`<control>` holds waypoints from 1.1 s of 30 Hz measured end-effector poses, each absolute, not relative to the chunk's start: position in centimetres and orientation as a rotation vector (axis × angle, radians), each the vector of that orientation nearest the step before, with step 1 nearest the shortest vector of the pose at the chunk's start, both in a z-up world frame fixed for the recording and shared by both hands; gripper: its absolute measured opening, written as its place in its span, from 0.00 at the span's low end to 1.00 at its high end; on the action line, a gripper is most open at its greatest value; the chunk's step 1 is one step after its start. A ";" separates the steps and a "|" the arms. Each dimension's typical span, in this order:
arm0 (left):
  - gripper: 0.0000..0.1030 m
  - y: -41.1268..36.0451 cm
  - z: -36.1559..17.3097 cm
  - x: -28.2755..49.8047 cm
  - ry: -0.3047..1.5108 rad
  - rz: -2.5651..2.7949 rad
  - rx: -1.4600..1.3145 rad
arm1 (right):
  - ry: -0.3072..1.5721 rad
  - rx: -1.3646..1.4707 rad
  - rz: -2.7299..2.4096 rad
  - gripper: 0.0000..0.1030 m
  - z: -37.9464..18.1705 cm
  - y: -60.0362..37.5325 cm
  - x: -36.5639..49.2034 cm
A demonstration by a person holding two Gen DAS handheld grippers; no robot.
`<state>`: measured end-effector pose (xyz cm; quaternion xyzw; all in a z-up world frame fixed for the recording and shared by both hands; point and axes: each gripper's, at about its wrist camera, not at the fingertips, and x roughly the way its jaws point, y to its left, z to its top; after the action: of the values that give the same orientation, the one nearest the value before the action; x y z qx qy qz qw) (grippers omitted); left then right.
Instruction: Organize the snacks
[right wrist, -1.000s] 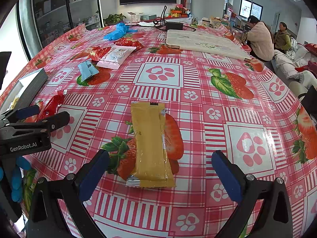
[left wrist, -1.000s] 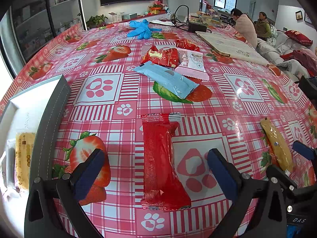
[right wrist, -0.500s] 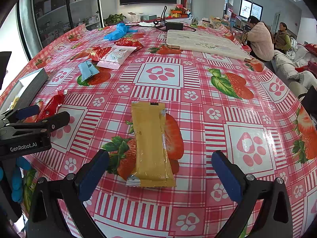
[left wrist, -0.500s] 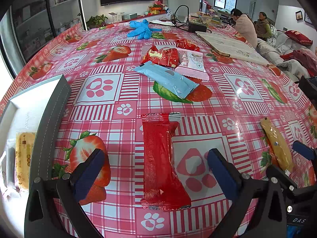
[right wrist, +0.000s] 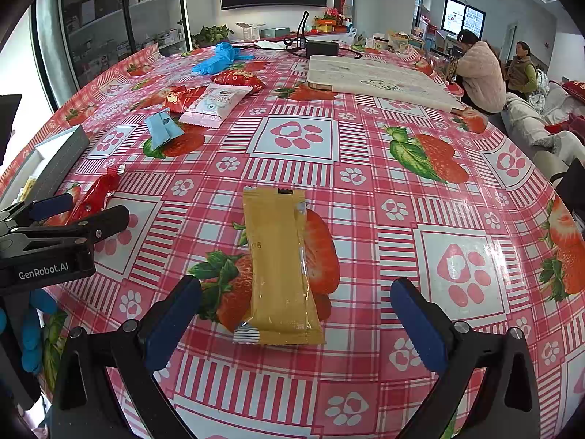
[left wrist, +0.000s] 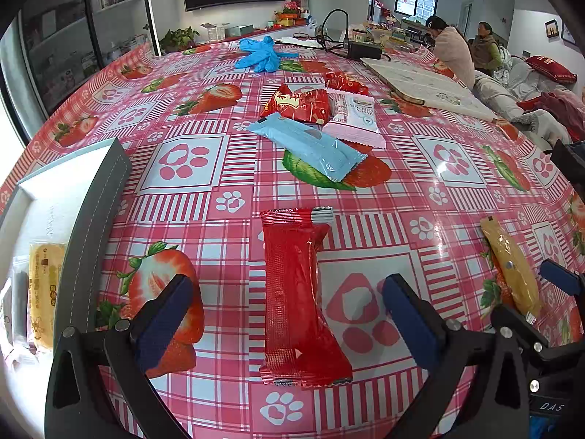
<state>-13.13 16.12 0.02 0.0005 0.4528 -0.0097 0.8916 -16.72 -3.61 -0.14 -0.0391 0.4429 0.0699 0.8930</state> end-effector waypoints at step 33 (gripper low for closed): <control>0.22 14.5 1.8 -13.3 1.074 -0.140 -0.017 | 1.180 -0.164 0.223 0.59 1.3 -1.9 -12.7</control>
<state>-13.27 14.45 1.83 -0.0081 0.5111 -0.0665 0.8569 -12.70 -1.92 1.31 -0.0769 0.5546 0.1049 0.8219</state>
